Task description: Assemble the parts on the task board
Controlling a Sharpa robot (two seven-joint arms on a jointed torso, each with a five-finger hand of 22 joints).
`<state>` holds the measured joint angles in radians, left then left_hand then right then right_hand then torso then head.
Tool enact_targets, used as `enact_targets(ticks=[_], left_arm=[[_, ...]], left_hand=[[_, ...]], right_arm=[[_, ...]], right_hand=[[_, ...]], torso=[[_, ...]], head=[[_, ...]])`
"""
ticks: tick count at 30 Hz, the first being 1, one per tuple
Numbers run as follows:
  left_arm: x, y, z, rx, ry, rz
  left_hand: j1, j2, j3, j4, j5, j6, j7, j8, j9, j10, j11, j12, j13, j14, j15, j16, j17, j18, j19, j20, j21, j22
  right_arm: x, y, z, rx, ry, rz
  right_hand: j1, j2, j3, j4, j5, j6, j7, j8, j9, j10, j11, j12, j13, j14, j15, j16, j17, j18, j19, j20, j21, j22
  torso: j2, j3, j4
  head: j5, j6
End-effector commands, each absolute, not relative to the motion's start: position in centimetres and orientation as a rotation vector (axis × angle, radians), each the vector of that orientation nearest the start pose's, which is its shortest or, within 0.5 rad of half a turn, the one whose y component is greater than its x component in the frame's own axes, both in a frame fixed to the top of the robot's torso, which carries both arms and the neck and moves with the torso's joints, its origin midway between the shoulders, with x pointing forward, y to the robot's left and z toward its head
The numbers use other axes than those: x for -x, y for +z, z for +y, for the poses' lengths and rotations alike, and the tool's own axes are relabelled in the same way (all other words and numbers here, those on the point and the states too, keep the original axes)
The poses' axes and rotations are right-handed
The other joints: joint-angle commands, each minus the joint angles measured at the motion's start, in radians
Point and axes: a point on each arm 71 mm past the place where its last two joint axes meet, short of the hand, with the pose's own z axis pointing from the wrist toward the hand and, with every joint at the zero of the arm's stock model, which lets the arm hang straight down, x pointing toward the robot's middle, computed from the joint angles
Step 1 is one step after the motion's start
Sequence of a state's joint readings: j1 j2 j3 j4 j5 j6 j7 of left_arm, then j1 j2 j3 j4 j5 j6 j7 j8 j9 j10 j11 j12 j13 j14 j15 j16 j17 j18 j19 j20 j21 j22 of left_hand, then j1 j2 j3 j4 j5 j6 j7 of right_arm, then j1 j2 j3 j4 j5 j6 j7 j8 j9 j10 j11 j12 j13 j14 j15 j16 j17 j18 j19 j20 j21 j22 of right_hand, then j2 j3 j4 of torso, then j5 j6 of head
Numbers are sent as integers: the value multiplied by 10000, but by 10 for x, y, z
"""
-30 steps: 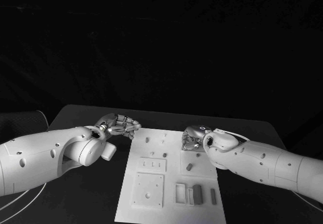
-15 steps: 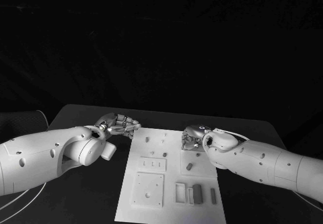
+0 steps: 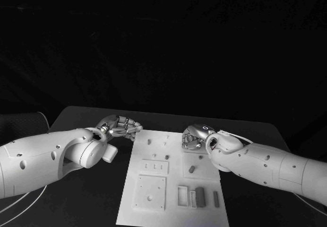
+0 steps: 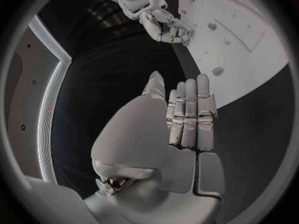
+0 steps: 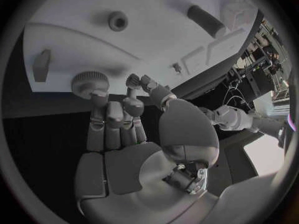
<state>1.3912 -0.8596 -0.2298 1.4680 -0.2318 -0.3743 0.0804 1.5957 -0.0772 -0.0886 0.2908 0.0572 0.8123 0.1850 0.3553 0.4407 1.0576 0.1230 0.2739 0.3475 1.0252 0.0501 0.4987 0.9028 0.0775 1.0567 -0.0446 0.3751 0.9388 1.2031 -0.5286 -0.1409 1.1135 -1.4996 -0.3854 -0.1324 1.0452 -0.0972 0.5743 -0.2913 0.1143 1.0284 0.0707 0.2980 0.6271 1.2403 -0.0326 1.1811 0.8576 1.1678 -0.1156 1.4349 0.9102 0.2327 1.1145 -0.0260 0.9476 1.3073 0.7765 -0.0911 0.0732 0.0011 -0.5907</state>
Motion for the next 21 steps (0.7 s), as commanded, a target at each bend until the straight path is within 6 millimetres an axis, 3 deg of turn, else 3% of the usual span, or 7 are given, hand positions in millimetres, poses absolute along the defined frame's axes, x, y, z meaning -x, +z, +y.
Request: enact_targets(ticks=[1, 16, 20, 21], left_arm=[[-508, -170, 241, 9409, -11098, 16837], [-509, -170, 242, 9422, -11076, 16823], [-509, -170, 242, 9426, -11069, 16818], [-508, -170, 242, 9426, -11071, 16819]], left_hand=[[55, -38, 29, 3, 0, -72, 30, -60, 17, -56, -12, -17, 18, -74, -16, -43, 10, 170, -15, -69, -69, 12], [54, -40, 30, 6, 0, -74, 31, -61, 20, -60, -11, -16, 21, -74, -16, -44, 11, 169, -15, -67, -71, 15], [53, -42, 30, 6, -1, -75, 32, -61, 21, -62, -11, -15, 22, -74, -15, -44, 11, 169, -15, -67, -72, 15], [53, -43, 30, 6, -1, -75, 32, -61, 22, -62, -10, -15, 22, -74, -15, -44, 11, 169, -15, -67, -72, 16]], right_arm=[[-541, -227, -157, 1457, 5734, 15954], [-544, -226, -155, 1137, 6146, 15891], [-545, -227, -156, 1073, 6216, 15997], [-545, -227, -156, 1065, 6224, 15995]], right_hand=[[45, 63, 44, 9, 38, 45, 109, -94, -20, -98, 20, -216, -93, -10, -87, -117, -52, 291, -70, 29, -94, 53], [118, 78, 12, 8, 43, -75, 173, -328, -125, -220, 79, -2129, -1029, -91, -88, -902, -499, 291, -272, 198, -502, -84], [166, 25, 87, 15, 27, -451, 344, -553, -214, -736, 235, -3162, -1484, -393, 43, -1464, -824, 285, -625, 347, -831, -198], [177, 43, 119, 39, 18, -552, 426, -614, -244, -1070, 356, -3904, -1885, -349, 139, -1503, -873, 291, -640, 382, -858, -203]], torso=[[1, -1, 0], [1, -1, 1], [1, -2, 1], [1, -2, 1]], head=[[6, 16], [28, 38], [42, 49], [42, 49]])
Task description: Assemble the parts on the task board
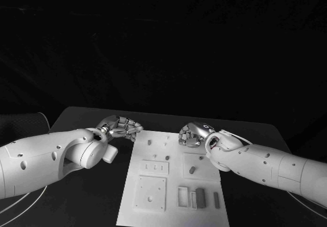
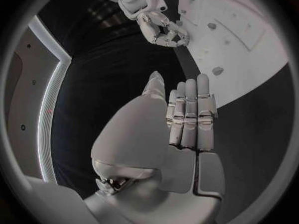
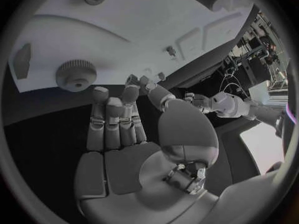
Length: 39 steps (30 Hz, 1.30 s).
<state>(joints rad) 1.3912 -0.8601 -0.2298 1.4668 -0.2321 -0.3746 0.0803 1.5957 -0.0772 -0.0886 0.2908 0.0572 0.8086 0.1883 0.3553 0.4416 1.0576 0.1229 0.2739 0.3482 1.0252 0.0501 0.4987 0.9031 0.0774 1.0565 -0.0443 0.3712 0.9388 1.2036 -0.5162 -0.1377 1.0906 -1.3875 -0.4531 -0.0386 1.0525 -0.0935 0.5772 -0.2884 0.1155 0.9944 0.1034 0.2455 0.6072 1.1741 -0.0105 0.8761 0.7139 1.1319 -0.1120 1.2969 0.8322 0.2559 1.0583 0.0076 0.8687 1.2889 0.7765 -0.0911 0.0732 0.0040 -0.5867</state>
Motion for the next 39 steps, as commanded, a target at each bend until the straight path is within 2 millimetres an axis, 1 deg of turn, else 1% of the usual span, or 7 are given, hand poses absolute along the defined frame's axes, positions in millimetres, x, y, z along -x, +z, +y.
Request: enact_targets(ticks=[1, 2, 5, 17, 31, 36, 39], left_arm=[[-508, -170, 242, 9426, -11071, 16818], [-508, -170, 242, 9426, -11071, 16819], [-508, -170, 242, 9424, -11072, 16818], [-509, -170, 242, 9425, -11072, 16825], [-509, -170, 243, 9432, -11051, 16802], [-509, -170, 242, 9414, -11073, 16817], [-509, -170, 241, 9405, -11083, 16825]], left_hand=[[53, -43, 30, 6, -1, -38, -1, -62, 13, -62, -9, -15, 15, -75, -15, -44, 9, 170, -13, -69, -33, 16], [53, -44, 30, 6, -1, -38, -1, -62, 14, -62, -9, -15, 15, -75, -15, -44, 9, 170, -13, -69, -34, 16], [53, -44, 30, 6, -1, -39, -1, -62, 15, -63, -9, -14, 16, -75, -15, -44, 10, 170, -12, -69, -34, 17], [52, -45, 32, 7, -1, -41, 0, -63, 17, -66, -8, -13, 18, -74, -15, -44, 10, 170, -12, -69, -36, 19], [54, -48, 34, 6, -1, -44, 1, -64, 21, -70, -7, -11, 21, -74, -15, -44, 11, 171, -10, -69, -37, 22], [52, -49, 34, 7, -1, -45, 1, -65, 23, -72, -6, -11, 23, -73, -14, -43, 12, 170, -10, -68, -38, 24], [50, -50, 33, 8, -1, -46, 2, -65, 23, -73, -6, -10, 23, -73, -14, -43, 12, 170, -10, -67, -39, 25]], right_arm=[[-545, -227, -156, 1073, 6235, 15987], [-545, -227, -156, 1073, 6235, 15990], [-545, -227, -155, 1070, 6294, 15997], [-545, -228, -155, 1092, 6336, 16138], [-550, -230, -152, 1157, 5807, 16323], [-554, -232, -148, 1350, 5544, 16501], [-556, -233, -142, 1455, 5450, 16536]], right_hand=[[125, -21, 106, 0, 7, -263, 137, -117, -59, -604, 180, -1365, -734, 39, 184, -108, -97, 59, -66, 51, -60, -8], [124, 1, 119, 20, -10, -293, 142, -126, -74, -192, 256, -2548, -1489, 48, 429, -95, -121, 59, -75, 88, -57, 28], [237, -68, 63, -29, 6, -345, 291, -148, -109, 80, 343, -3534, -1950, 34, 296, -83, -152, 59, -73, 95, -85, 47], [466, -74, -5, -43, 38, -675, 567, -259, -279, -208, 763, -5873, -2931, 55, 687, 72, -182, 59, -16, 94, -84, 143], [399, -425, -242, -23, -181, -1072, 688, -431, -465, 338, 771, -6250, -2972, -43, 691, 113, -222, 59, -66, 144, -131, 194], [259, -606, -412, -7, -455, -1257, 544, -526, -580, 1326, 563, -5383, -2109, 0, 504, 215, -207, 59, 34, 142, -106, 208], [212, -595, -546, 5, -515, -1257, 442, -542, -699, 1048, 448, -3658, -189, 76, 397, 611, -52, 59, 221, 49, 26, 289]], torso=[[1, -2, 1], [1, -2, 1], [1, -2, 1], [1, -1, 0], [1, -3, 0], [1, -2, 1], [0, -3, 1]], head=[[13, 9], [13, 9], [13, 9], [5, 13], [-2, 35], [-1, 38], [2, 39]])
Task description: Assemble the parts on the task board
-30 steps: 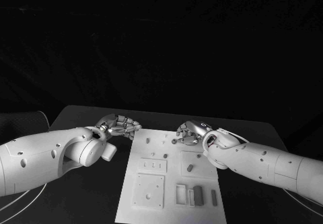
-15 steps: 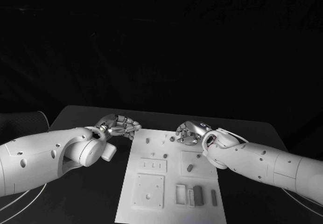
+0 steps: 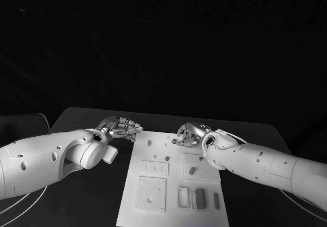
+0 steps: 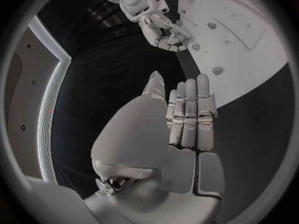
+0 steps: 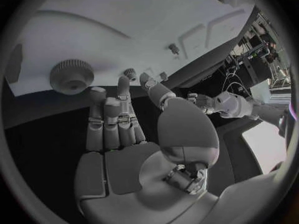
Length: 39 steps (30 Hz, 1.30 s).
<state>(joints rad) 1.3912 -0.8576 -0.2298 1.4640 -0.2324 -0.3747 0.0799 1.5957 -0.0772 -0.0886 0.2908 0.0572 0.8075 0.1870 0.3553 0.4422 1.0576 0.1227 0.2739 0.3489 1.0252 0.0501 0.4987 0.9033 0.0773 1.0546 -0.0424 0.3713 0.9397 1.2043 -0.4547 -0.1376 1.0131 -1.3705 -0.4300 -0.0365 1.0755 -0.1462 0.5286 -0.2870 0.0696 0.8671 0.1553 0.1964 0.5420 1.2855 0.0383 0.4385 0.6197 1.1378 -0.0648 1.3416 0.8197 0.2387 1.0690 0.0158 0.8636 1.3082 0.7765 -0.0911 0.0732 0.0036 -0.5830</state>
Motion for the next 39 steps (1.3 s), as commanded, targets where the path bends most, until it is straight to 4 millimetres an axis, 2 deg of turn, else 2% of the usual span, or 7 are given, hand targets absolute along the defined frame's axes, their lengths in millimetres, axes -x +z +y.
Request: enact_targets(ticks=[1, 7, 27, 39], left_arm=[[-509, -170, 241, 9401, -11087, 16826], [-511, -170, 238, 9361, -11118, 16845], [-512, -171, 235, 9320, -11155, 16877], [-512, -171, 234, 9298, -11173, 16887]], left_hand=[[49, -50, 33, 9, -1, -35, 15, -65, 17, -74, -4, -10, 16, -73, -14, -43, 10, 171, 10, -87, -39, 16], [45, -50, 33, 10, -1, -37, 16, -66, 18, -76, -3, -10, 17, -73, -14, -43, 10, 171, 9, -86, -40, 17], [36, -46, 34, 10, -1, -40, 18, -68, 24, -81, -1, -7, 22, -74, -13, -44, 11, 171, 10, -85, -43, 21], [34, -43, 36, 9, -1, -41, 18, -68, 27, -82, -2, -5, 25, -74, -13, -44, 12, 172, 10, -85, -45, 24]], right_arm=[[-557, -234, -141, 1463, 5446, 16536], [-561, -235, -134, 1629, 5275, 16663], [-569, -240, -129, 1784, 4842, 16881], [-569, -243, -125, 1887, 4820, 16917]], right_hand=[[-41, -82, -77, -14, -83, 4, -89, -64, -104, -523, -37, 1576, 1680, -30, -66, 316, 133, 231, 121, -59, 117, 139], [-168, -65, -2, 29, -96, 8, -47, -56, -231, -1264, -11, 2964, 3066, -45, -36, 765, 260, 231, 177, -119, 337, 212], [-223, 85, 65, 15, -83, 184, -87, 97, -294, -1374, -58, 4029, 3764, 78, -81, 1333, 361, 231, 296, -250, 755, 221], [-171, 277, 136, 0, -44, 402, -154, 242, -267, -1378, -119, 4298, 3867, 111, -131, 1456, 357, 231, 310, -297, 884, 215]], torso=[[1, -2, 0], [4, -3, 12], [1, -4, 1], [1, 0, -2]], head=[[11, 1], [37, 6], [80, -15], [103, -26]])
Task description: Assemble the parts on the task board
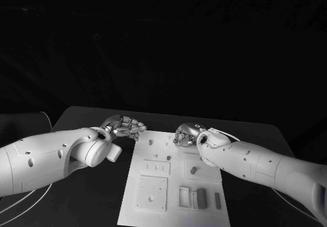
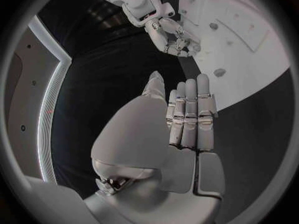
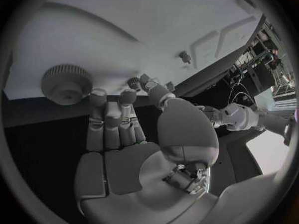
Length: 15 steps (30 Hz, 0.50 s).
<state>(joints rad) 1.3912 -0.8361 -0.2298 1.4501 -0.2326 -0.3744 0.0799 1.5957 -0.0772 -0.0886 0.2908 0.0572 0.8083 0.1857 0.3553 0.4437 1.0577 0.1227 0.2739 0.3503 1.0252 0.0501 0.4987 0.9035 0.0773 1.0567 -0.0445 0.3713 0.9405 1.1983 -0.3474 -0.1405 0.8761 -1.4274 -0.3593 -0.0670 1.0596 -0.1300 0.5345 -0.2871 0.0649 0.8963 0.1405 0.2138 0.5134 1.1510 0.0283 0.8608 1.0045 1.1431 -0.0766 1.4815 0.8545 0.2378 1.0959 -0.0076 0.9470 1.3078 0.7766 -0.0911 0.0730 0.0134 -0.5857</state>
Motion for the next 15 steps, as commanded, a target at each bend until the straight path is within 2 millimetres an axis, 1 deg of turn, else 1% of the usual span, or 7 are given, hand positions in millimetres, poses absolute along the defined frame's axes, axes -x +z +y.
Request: enact_targets(ticks=[1, 9, 14, 15], left_arm=[[-512, -171, 234, 9298, -11173, 16885], [-512, -171, 233, 9293, -11179, 16887], [-512, -171, 233, 9292, -11178, 16887], [-512, -171, 233, 9291, -11180, 16889]], left_hand=[[34, -43, 36, 9, -1, -49, 31, -68, 12, -83, -1, -4, 12, -74, -13, -44, 10, 171, -11, -64, -45, 17], [34, -42, 37, 8, 0, -49, 31, -68, 14, -83, -1, -3, 14, -74, -13, -44, 10, 171, -11, -64, -46, 18], [33, -41, 38, 8, -1, -49, 30, -67, 16, -83, -2, -2, 15, -74, -13, -44, 11, 172, -10, -64, -47, 19], [33, -41, 38, 8, -1, -49, 30, -67, 16, -83, -2, -1, 15, -74, -13, -44, 11, 172, -10, -64, -47, 20]], right_arm=[[-568, -243, -124, 1898, 4825, 16935], [-568, -245, -121, 1944, 4864, 16995], [-569, -246, -122, 1943, 4810, 17040], [-569, -246, -122, 1946, 4796, 17062]], right_hand=[[-13, 119, 78, 0, 2, 124, -11, 77, 20, -31, -24, 90, 23, 60, -17, 65, 9, 240, 41, -66, 59, 219], [-13, 169, 90, 2, 7, 161, -28, 102, 23, -34, -40, 137, 33, 66, -31, 92, 9, 240, 41, -74, 88, 218], [-27, 238, 104, 10, 10, 202, -44, 130, 27, -49, -56, 168, 35, 61, -44, 109, 4, 240, 33, -78, 110, 214], [-33, 284, 114, 15, 11, 217, -50, 140, 29, -54, -61, 180, 35, 58, -50, 114, 2, 240, 30, -80, 118, 213]], torso=[[0, 0, -1], [-1, 0, -1], [0, 0, 0], [0, 0, 0]], head=[[10, -2], [25, -17], [36, -25], [40, -32]])
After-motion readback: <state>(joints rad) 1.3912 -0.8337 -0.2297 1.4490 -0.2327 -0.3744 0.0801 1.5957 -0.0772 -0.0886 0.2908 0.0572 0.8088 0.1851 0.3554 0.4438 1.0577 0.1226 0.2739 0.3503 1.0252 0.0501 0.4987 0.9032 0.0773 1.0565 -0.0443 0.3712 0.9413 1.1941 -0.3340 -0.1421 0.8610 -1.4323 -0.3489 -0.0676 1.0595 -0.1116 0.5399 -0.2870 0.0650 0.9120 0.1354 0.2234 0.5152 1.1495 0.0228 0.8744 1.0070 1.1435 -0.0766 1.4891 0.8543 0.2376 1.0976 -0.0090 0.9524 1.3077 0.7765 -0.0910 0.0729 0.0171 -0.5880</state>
